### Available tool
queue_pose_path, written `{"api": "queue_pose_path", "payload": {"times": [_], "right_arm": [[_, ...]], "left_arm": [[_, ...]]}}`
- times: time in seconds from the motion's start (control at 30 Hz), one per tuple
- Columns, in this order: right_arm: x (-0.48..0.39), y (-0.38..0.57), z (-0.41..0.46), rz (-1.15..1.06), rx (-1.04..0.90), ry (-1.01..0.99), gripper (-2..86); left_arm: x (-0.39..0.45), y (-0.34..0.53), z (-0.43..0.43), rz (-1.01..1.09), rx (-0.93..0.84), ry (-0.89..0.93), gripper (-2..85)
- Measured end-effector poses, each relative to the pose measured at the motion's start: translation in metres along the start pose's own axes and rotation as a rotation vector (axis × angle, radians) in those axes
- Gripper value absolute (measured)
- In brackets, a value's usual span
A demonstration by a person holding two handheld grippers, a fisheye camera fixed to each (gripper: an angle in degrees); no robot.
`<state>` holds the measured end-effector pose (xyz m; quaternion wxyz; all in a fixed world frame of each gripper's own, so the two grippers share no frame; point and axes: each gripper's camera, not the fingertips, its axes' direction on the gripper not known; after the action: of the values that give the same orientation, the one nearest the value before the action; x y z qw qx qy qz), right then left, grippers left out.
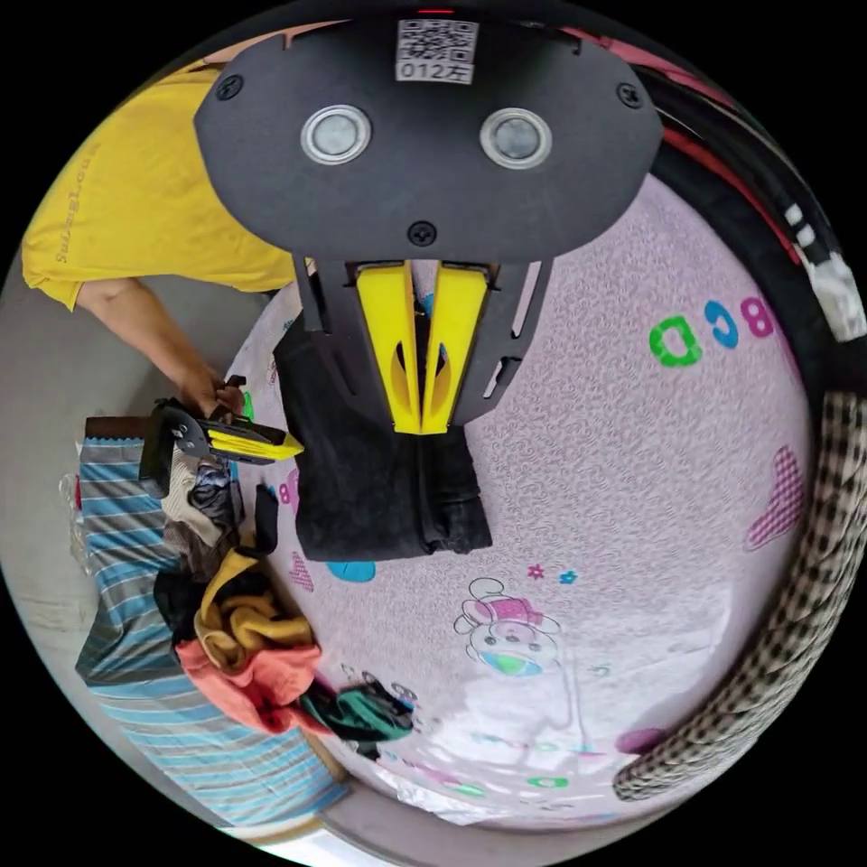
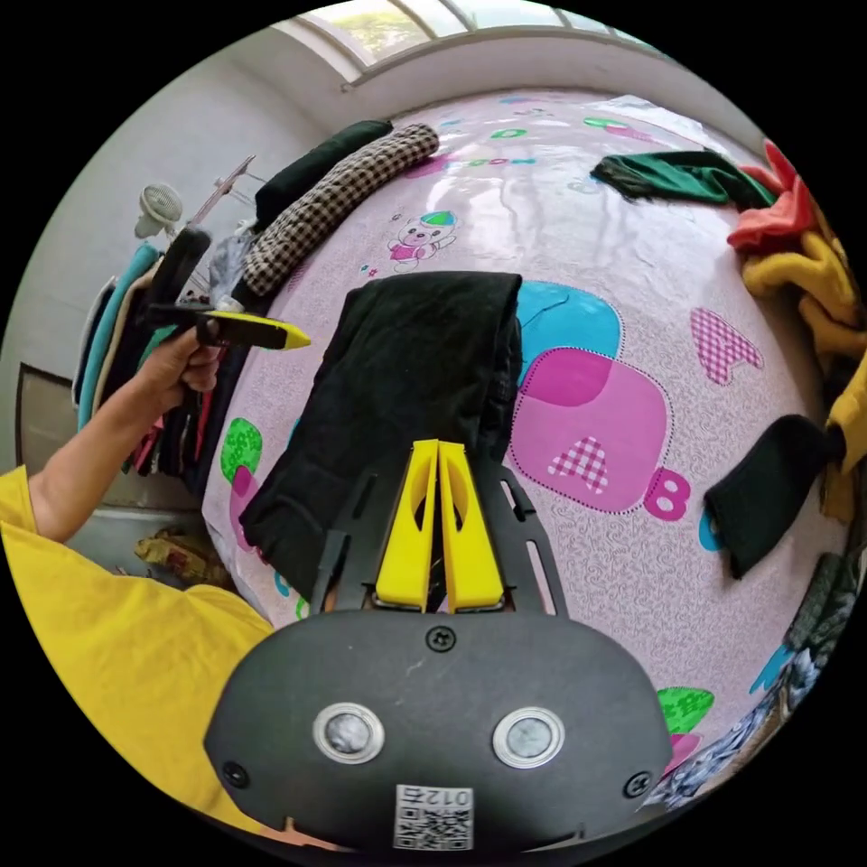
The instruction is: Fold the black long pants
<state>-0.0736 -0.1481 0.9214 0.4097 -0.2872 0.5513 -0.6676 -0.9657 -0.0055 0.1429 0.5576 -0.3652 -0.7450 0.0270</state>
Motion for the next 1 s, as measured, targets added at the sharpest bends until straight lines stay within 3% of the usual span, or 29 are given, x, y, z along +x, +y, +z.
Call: {"api": "queue_pose_path", "payload": {"times": [0.17,0.27,0.33,0.5,0.6,0.7,1.0], "right_arm": [[-0.033,0.04,-0.033,-0.102,0.041,-0.053,0.2],[-0.054,0.06,-0.015,-0.165,-0.055,-0.013,0.2],[-0.06,0.07,0.014,-0.183,-0.163,0.127,0.1],[-0.066,0.066,0.03,-0.166,-0.192,0.173,0.1],[-0.076,0.073,0.015,-0.195,-0.165,0.196,0.1],[-0.083,0.094,-0.01,-0.212,-0.107,0.183,0.1],[-0.052,0.145,-0.018,-0.021,-0.063,0.129,0.2]], "left_arm": [[0.082,0.053,-0.014,0.141,-0.043,-0.047,0.4],[0.126,0.079,0.016,0.231,-0.205,-0.122,0.4],[0.137,0.092,0.042,0.259,-0.318,-0.276,0.4],[0.129,0.1,-0.003,0.075,-0.187,-0.119,1.0],[0.143,0.127,-0.048,0.065,-0.123,-0.163,2.5],[0.167,0.162,-0.062,0.072,-0.169,-0.151,6.6],[0.274,0.199,-0.043,0.119,-0.137,-0.439,11.8]]}}
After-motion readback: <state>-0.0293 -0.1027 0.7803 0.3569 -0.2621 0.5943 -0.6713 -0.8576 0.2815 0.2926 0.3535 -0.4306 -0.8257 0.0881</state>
